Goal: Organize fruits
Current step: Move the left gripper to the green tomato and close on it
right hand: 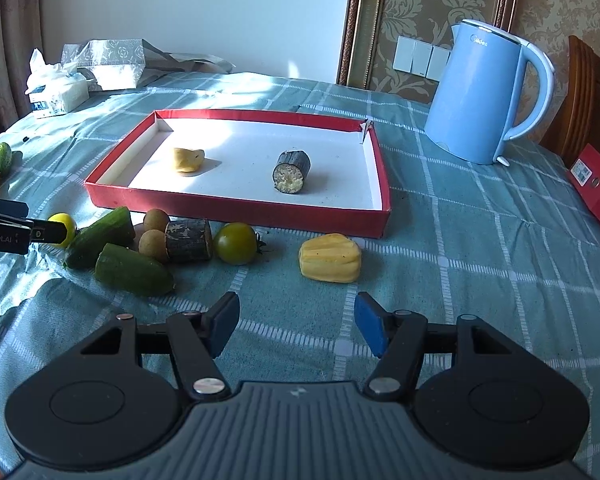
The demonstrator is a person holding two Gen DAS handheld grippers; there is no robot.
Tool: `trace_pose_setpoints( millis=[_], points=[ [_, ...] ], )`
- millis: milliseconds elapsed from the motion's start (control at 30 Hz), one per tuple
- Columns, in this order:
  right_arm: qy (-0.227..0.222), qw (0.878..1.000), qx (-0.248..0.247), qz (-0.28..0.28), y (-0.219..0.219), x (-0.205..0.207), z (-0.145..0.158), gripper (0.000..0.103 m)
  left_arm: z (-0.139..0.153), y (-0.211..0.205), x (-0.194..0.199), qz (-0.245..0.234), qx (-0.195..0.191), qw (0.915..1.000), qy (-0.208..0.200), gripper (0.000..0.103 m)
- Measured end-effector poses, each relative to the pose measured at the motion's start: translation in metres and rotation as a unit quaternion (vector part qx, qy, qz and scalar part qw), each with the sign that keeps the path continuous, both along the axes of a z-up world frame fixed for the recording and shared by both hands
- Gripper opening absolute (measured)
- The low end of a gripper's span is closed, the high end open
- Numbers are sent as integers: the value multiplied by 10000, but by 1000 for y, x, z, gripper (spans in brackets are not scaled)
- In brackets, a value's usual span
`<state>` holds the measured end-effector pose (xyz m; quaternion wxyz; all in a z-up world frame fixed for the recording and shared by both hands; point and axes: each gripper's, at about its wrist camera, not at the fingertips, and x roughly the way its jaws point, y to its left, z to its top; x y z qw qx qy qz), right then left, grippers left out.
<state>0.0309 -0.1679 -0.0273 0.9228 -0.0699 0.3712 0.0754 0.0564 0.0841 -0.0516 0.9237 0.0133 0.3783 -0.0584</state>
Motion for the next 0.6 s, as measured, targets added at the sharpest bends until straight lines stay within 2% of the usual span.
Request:
trace_pose_setpoints(
  millis=[267, 367, 433, 500, 600],
  points=[
    [-17, 10000, -72, 61, 1, -4, 2, 63, -6, 9, 10, -105, -113, 9999, 13, 81],
    [-28, 10000, -63, -1, -2, -4, 2, 63, -6, 18, 7, -246, -303, 9992, 42, 78],
    [-28, 10000, -54, -35, -3, -3, 2, 63, -7, 17, 6, -337, -222, 9992, 24, 80],
    [-1, 10000, -47, -24, -2, -2, 2, 63, -6, 16, 7, -499, -232, 9985, 68, 76],
    [-38, 10000, -47, 6, -1, -3, 4, 63, -2, 20, 2, -827, 85, 9965, -23, 77]
  ],
)
